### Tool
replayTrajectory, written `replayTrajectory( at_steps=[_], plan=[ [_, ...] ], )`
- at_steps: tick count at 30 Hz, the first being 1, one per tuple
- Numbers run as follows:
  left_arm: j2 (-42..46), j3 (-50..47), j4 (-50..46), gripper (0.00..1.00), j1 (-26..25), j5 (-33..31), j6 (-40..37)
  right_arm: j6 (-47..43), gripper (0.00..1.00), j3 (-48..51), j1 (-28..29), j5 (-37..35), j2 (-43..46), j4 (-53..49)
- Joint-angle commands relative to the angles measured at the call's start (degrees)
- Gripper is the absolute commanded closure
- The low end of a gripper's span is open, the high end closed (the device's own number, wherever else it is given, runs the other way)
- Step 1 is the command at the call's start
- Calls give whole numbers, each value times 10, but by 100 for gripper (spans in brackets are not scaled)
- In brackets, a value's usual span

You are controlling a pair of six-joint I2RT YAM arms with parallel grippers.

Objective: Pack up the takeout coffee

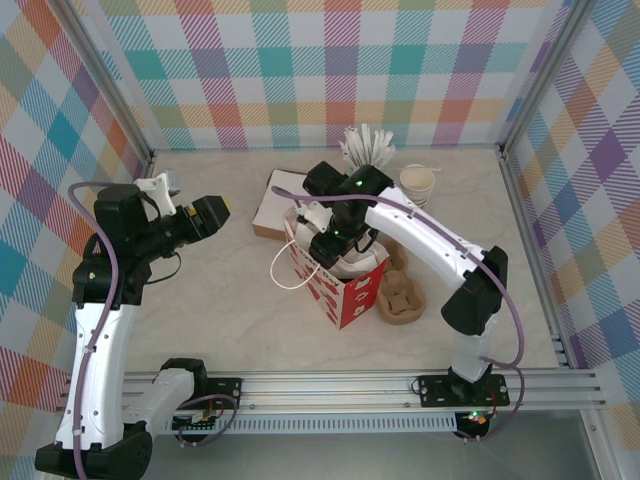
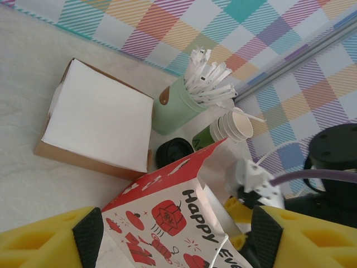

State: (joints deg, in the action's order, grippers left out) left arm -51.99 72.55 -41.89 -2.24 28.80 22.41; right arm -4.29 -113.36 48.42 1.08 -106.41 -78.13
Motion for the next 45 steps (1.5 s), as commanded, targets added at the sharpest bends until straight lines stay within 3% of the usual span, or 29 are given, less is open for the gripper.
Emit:
replayTrajectory(
  at_steps=[1,11,18,24,28,31,37,41,45],
  plan=[
    [7,-4,8,28,-4,-3,-12,-2,39,-30,2,6,42,-29],
    [16,-27,16,21,-4,-24,-12,0,26,-100,2,-9,94,-55],
    [35,-76,40,16,-4,-83,-3,25,15,-81,-11,-58,193,8],
    [52,-125,50,10,-3,-181,-1,59,0,126,-98,-79,351,148],
    [57,-153,47,2,-1,-264,8,80,0,255,-200,-87,444,205],
    [51,-175,61,0,3,-289,9,87,0,340,-271,-90,491,244],
    [57,-277,183,0,4,-351,-39,90,0,504,-389,-75,519,352],
    [44,-342,280,0,5,-413,-84,96,0,641,-449,-104,524,495],
    [-9,-381,348,0,5,-430,-87,86,0,741,-475,-134,477,650]
  ],
)
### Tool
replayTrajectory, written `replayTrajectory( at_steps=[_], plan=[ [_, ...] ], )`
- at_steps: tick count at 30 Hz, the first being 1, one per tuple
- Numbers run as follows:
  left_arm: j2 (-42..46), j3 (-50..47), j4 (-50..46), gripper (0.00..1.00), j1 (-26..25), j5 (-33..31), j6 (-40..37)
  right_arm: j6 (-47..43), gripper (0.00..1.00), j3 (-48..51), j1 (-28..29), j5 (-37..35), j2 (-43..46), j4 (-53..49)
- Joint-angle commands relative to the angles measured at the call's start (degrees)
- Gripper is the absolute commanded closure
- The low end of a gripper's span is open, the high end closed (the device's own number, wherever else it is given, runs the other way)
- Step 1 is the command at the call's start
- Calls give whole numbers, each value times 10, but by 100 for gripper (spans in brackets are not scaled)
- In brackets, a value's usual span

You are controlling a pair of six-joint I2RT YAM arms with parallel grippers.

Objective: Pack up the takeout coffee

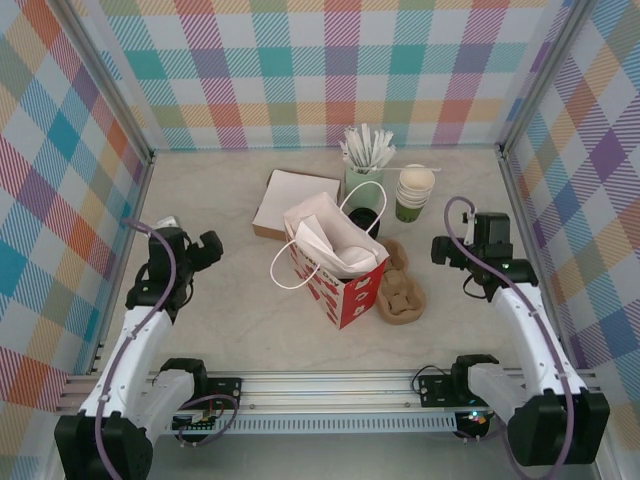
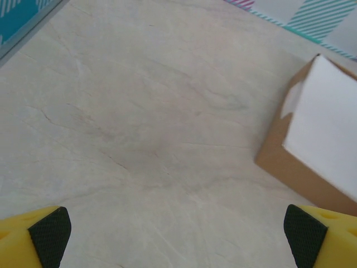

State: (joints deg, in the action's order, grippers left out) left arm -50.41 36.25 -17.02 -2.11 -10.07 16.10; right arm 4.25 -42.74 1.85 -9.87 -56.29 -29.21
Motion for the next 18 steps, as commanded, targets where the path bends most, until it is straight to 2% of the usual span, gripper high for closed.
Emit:
replayTrajectory(
  at_steps=[1,4,10,15,18],
  plan=[
    [-43,-24,113,0,4,-51,-15,-8,0,50,-10,-28,-52,197],
    [-93,-43,155,0,4,-68,-6,-27,0,82,-10,-23,-122,308],
    [-144,-79,259,0,4,-73,-55,-30,0,144,-10,14,-218,563],
    [-165,-115,360,0,3,-63,-98,-29,0,147,-9,69,-282,646],
    [-185,-136,424,0,4,-49,-112,-39,0,190,-8,93,-302,745]
  ],
)
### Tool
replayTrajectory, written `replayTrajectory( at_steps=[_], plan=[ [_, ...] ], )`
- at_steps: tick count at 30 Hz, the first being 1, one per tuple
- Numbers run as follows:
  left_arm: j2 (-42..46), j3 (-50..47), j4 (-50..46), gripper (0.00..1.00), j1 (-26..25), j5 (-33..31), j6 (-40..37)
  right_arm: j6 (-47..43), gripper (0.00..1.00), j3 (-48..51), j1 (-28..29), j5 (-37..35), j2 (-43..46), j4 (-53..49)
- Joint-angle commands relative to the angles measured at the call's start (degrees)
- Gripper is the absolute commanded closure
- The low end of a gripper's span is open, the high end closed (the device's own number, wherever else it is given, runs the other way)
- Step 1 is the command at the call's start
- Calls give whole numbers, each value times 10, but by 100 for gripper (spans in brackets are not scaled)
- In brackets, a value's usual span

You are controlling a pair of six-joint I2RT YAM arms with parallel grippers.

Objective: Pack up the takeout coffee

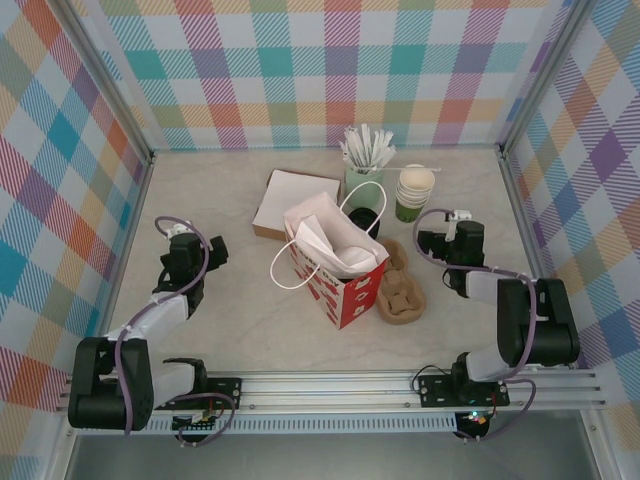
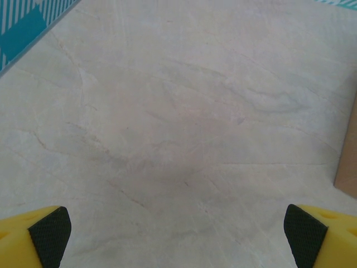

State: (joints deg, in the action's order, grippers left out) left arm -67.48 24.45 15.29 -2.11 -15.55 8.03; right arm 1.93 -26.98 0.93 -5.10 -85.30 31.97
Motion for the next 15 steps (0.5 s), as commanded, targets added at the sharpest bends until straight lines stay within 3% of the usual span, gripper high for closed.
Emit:
replayTrajectory(
  at_steps=[1,9,14,15],
  plan=[
    [-23,-23,120,0,3,13,-34,-20,0,45,1,52,-22,170],
    [-121,-34,275,0,-1,62,-65,-14,0,31,-7,63,-22,140],
    [-229,-47,409,0,-6,122,-90,-15,0,31,-7,63,-22,139],
    [-217,-34,361,0,-6,136,-95,-15,0,31,-7,63,-21,138]
  ],
)
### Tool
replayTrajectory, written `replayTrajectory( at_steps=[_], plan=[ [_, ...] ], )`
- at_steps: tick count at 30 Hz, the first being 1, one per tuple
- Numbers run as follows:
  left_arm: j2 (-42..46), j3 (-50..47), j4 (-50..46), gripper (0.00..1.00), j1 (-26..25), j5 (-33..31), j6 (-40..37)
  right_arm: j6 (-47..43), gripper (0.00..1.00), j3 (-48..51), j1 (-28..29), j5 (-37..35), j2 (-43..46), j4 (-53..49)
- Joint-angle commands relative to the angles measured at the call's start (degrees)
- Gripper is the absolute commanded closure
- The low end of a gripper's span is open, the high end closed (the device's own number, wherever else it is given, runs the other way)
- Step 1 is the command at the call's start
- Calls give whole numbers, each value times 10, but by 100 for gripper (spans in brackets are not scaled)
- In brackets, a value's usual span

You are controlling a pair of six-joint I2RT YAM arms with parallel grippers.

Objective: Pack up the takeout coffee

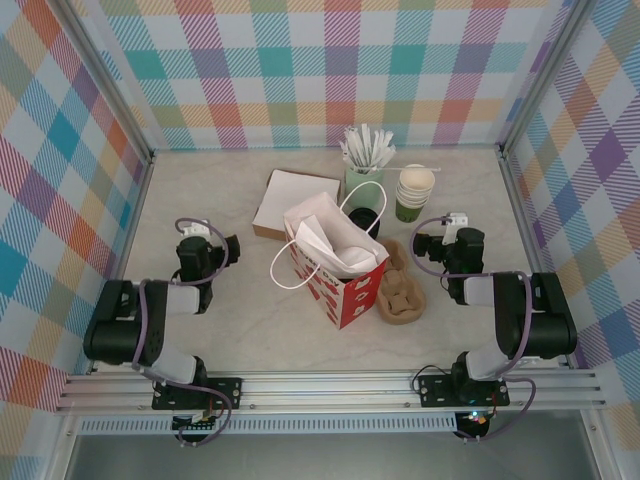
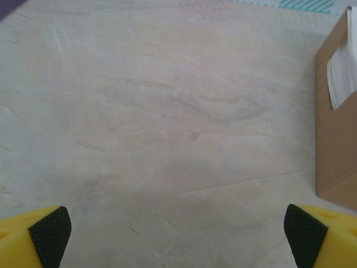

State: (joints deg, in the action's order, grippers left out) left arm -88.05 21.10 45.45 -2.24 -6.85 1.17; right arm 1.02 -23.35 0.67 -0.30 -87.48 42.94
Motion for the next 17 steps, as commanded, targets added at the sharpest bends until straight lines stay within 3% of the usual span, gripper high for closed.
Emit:
replayTrajectory(
  at_steps=[1,17],
  plan=[
    [-12,19,23,0,-6,52,-29,-6,0,-6,-4,14,0,28],
    [-17,32,4,0,-6,51,-30,-5,0,-7,-4,15,0,26]
  ],
)
